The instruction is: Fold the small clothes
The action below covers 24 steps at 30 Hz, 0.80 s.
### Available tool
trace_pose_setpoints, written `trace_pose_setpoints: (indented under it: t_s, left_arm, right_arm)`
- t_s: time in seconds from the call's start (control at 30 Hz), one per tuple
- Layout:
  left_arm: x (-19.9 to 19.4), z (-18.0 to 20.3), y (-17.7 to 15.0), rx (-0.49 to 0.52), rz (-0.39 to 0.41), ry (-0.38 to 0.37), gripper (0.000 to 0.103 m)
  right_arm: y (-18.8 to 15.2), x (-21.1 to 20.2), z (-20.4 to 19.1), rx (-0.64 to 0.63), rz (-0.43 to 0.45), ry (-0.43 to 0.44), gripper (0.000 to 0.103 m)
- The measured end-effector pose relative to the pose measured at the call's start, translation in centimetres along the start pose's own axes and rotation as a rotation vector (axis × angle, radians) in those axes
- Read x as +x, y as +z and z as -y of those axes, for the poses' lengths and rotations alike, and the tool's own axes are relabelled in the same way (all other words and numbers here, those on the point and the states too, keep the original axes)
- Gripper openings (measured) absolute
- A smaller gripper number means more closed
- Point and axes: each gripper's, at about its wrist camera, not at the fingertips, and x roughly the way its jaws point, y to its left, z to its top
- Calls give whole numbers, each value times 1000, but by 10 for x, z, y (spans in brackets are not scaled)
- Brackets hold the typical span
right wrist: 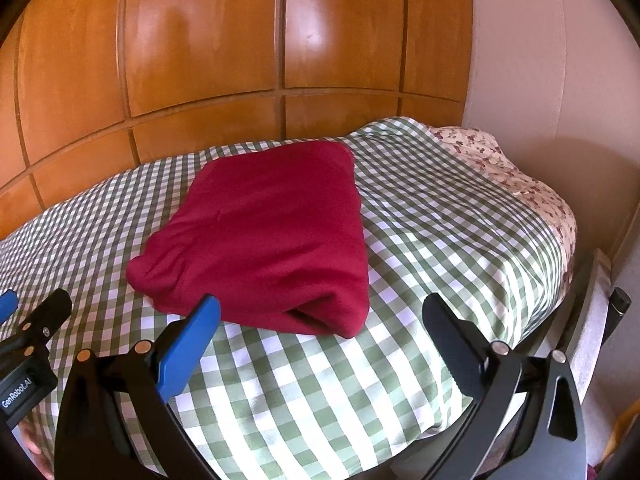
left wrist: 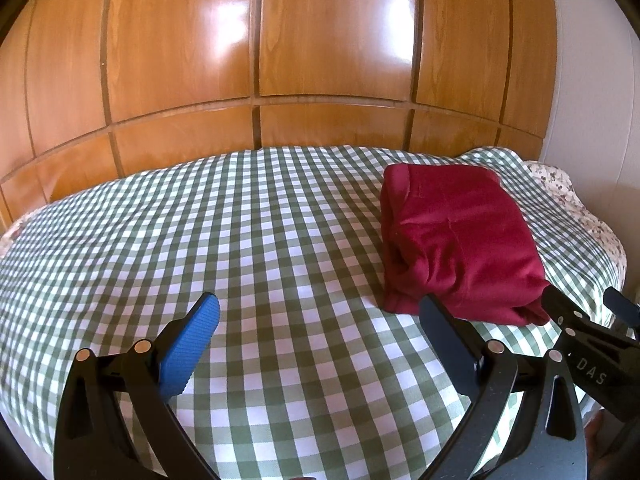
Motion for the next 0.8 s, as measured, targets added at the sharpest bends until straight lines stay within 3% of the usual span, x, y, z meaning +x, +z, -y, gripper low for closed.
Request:
trace_pose_setpoints:
  t_s: [0.8]
  left_arm:
    - [-2,7,0,21,-2,11,99]
  right_arm:
    - [0,-1,-1,7,7,8,101]
